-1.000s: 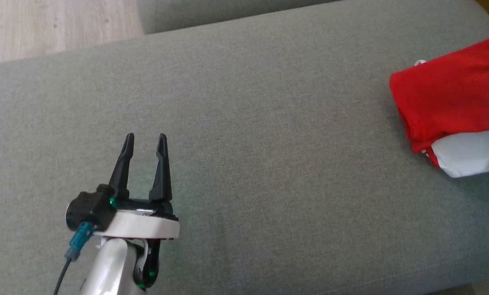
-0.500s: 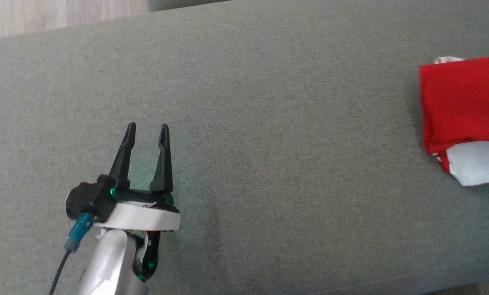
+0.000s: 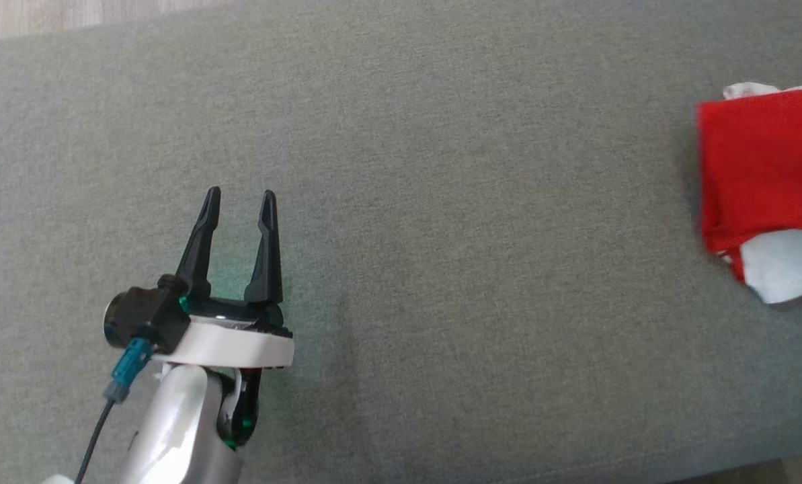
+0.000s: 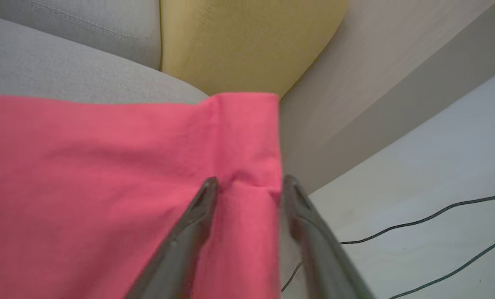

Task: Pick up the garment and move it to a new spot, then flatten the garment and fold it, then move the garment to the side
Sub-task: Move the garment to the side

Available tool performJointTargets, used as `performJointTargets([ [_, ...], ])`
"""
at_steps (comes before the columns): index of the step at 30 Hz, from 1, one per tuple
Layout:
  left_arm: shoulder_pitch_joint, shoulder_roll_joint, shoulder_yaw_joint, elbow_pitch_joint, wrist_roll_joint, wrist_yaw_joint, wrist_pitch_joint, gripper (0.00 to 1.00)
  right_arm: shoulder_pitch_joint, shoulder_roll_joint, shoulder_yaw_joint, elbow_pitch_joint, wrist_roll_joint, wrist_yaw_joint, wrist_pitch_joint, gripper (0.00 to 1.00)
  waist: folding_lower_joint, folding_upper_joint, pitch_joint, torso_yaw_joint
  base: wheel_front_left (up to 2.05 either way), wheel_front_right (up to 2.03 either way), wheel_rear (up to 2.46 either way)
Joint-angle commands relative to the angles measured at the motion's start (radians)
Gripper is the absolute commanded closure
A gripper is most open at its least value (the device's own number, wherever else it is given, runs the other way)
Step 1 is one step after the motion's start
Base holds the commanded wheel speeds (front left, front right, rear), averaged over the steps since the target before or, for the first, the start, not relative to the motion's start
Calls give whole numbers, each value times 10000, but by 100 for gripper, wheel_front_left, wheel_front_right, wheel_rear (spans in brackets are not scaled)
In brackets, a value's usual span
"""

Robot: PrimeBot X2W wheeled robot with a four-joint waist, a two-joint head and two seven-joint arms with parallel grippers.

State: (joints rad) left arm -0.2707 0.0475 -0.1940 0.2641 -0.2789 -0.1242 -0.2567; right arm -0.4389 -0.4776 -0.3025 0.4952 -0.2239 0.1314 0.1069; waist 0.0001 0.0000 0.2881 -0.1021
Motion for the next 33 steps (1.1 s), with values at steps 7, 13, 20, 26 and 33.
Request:
performJointTargets([
  [7, -325, 80, 374, -161, 45, -45, -51, 0, -181, 152, 89, -877, -304, -7, -317, 0, -1, 0, -331, -63, 0, 0, 0],
  [13, -178, 65, 472, -153, -40, -50, -51, 0, -265, 1090, 318, -2033, -129, -7, -536, 0, -1, 0, -924, -32, 0, 0, 0],
  [20, 164, 48, 659, -273, -93, -47, -51, 0, 11, 2387, 1071, -3261, 1148, -7, -647, 0, -1, 0, -1701, 144, 0, 0, 0],
  [26, 739, 37, 960, -472, -134, 1, -51, 0, 623, 3890, 1485, -4148, 2215, -7, -1071, 0, -1, 0, -2433, 401, 0, 0, 0],
  [33, 1443, 31, 947, -730, -414, -5, -51, 0, 2016, 4266, 2067, -3646, 3835, -7, -2516, 0, -1, 0, -2852, 705, 0, 0, 0],
])
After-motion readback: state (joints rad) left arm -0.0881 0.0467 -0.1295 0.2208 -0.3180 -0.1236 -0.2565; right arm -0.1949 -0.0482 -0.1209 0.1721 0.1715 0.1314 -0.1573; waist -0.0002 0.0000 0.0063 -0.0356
